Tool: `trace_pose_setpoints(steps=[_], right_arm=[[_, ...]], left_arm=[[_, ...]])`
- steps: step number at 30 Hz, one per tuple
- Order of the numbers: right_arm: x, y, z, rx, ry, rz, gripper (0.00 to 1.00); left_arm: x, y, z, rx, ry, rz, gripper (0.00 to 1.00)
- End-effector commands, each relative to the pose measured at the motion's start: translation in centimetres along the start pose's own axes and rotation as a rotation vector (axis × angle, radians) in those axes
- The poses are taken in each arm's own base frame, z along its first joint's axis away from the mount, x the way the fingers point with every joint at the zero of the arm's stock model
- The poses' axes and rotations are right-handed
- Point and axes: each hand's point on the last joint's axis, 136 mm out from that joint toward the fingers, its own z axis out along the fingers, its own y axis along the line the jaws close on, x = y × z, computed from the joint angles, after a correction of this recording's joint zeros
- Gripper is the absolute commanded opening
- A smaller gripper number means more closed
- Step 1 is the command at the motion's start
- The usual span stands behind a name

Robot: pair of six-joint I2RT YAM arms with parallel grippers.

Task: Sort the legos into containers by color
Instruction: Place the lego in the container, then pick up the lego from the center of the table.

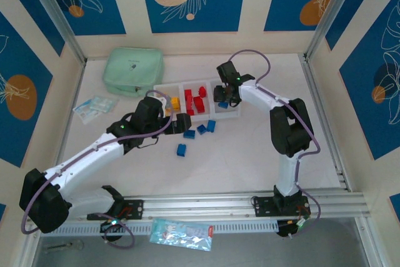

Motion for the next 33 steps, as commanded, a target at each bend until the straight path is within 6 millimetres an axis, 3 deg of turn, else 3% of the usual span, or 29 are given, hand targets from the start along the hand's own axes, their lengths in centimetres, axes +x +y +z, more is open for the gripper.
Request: trace_pose_setpoints(steps=[1,7,15,25,29,33], right_arm=[[-0.9,1.1,-3.1,-0.042,-0.062,-0.020,0.58],[1.5,1.5,-5.1,-0.054,-0.047,-0.028,0.62],[7.4,2.9,-6.6,-0.059,0.017,-0.019,0.68],[12.5,6.4,-4.7,-0.101,0.086,-0.012,0.76],[12.8,7.6,-3.5,-0.107,0.097,-0.026,0.78],[12.4,7.6,-2.5,-0.064,0.098,-0.037,0.79]], left_arm=[[-1.8,-0.8,-1.0,0.017,-0.061,0.012,0.99],[-1.5,-0.7,-1.8,0.022,-0.068,0.011,0.99],[0.5,1.4,-2.4,-0.018,-0.058,-0.006,0.99],[2.9,4.0,-3.2,-0.070,-0.054,-0.057,0.99],[3.6,4.9,-3.5,-0.088,-0.055,-0.077,0.99],[4.0,5.4,-3.8,-0.095,-0.059,-0.084,0.99]])
